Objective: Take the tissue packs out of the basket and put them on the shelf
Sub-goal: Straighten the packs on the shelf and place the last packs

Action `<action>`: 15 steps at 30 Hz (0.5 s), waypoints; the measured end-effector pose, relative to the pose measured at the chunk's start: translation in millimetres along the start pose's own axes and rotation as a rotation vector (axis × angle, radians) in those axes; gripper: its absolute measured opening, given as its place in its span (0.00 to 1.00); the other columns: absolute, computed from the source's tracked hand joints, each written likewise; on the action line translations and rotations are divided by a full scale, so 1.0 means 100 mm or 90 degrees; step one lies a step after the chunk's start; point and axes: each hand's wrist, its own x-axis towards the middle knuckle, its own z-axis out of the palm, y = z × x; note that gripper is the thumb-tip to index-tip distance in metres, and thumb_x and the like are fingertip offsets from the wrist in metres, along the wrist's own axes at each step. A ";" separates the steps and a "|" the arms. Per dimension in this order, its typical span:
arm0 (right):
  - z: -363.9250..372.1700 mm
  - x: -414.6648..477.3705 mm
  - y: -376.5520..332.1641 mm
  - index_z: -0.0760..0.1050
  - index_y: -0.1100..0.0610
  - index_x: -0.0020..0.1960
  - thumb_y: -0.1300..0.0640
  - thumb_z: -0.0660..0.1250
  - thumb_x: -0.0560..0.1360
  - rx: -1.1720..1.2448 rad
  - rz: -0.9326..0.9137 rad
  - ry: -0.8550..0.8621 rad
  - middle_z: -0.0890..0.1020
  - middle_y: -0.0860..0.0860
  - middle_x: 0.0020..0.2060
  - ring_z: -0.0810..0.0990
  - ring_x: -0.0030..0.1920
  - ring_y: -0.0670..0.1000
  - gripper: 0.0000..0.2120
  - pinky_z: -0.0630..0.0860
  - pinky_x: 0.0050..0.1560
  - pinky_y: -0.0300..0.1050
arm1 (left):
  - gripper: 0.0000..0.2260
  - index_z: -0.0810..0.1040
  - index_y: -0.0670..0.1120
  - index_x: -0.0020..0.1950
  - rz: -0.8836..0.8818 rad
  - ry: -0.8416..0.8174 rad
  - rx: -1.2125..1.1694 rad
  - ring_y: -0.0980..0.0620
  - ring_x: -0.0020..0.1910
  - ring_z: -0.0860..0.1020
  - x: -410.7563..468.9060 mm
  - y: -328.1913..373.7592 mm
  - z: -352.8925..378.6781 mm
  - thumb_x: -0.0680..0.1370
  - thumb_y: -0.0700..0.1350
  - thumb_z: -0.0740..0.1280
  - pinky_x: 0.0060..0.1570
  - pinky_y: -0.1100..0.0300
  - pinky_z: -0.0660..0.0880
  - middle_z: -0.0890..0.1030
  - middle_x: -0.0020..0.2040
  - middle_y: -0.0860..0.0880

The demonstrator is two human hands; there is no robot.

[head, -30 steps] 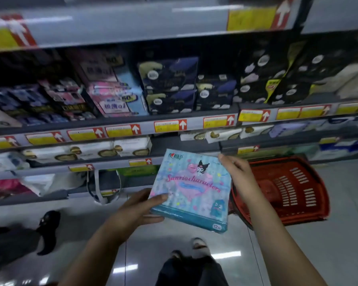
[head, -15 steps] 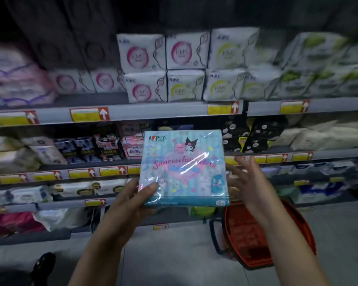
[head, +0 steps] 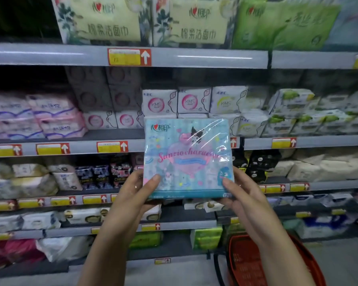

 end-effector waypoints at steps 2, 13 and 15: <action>0.01 -0.03 -0.06 0.76 0.53 0.61 0.42 0.82 0.52 0.016 -0.012 -0.004 0.81 0.55 0.58 0.82 0.56 0.56 0.40 0.80 0.53 0.54 | 0.23 0.79 0.52 0.55 0.010 -0.013 0.001 0.50 0.56 0.81 0.01 0.05 0.00 0.64 0.59 0.76 0.54 0.49 0.77 0.84 0.54 0.51; -0.26 -0.20 -0.35 0.79 0.53 0.59 0.44 0.81 0.55 0.047 -0.079 0.053 0.81 0.55 0.58 0.81 0.57 0.56 0.35 0.81 0.50 0.53 | 0.47 0.77 0.44 0.64 0.011 -0.096 -0.072 0.46 0.55 0.82 0.15 0.22 0.38 0.49 0.62 0.82 0.47 0.56 0.81 0.83 0.57 0.45; -0.34 -0.22 -0.39 0.77 0.54 0.62 0.44 0.81 0.56 0.039 -0.087 0.049 0.81 0.55 0.59 0.81 0.57 0.56 0.37 0.80 0.52 0.55 | 0.46 0.78 0.44 0.62 0.016 -0.097 -0.060 0.47 0.53 0.82 0.14 0.22 0.45 0.48 0.62 0.82 0.46 0.56 0.81 0.84 0.55 0.45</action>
